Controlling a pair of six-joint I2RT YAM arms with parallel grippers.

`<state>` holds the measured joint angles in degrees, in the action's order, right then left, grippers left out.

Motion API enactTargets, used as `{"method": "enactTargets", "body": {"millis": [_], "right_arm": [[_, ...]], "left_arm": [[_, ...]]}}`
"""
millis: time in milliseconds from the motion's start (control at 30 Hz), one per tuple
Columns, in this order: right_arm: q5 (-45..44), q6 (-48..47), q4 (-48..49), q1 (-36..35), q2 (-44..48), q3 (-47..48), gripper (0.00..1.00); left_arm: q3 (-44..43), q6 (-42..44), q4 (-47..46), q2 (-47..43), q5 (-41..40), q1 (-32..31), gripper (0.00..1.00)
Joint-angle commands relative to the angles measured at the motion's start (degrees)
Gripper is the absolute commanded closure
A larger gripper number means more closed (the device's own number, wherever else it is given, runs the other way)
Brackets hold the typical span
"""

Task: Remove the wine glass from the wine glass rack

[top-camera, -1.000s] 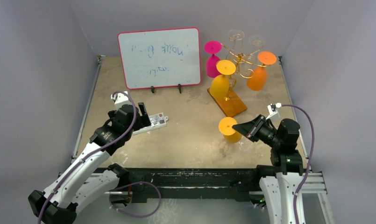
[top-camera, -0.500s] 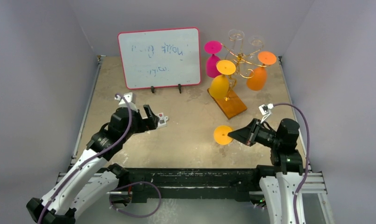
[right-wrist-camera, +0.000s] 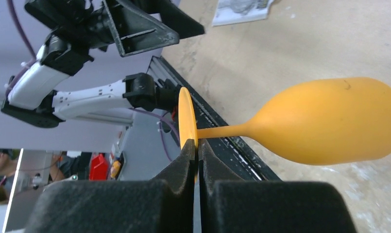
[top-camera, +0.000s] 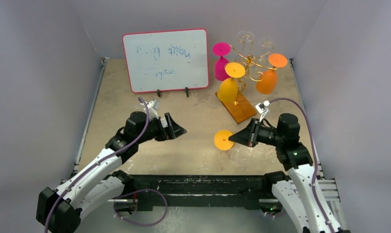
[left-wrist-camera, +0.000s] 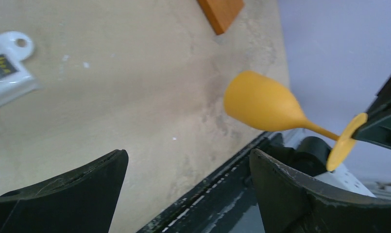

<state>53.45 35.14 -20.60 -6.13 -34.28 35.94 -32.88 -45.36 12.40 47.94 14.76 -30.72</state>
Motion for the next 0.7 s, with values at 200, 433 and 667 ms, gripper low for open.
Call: {"method": "enactTargets", "body": {"millis": [200, 433, 667], "right_arm": [[-19.6, 18.1, 25.0, -13.7, 2.6, -4.9, 1.0], [-14.4, 18.4, 34.0, -15.1, -6.2, -5.2, 1.0], [-12.6, 18.7, 42.5, -17.7, -12.9, -4.7, 1.0]], "left_arm": [[-6.4, -6.9, -12.2, 2.3, 10.9, -0.3, 0.05], [-6.6, -9.9, -22.4, 9.0, 20.4, -0.4, 0.07], [-11.5, -5.9, -20.3, 13.0, 24.2, -0.7, 0.18]]}}
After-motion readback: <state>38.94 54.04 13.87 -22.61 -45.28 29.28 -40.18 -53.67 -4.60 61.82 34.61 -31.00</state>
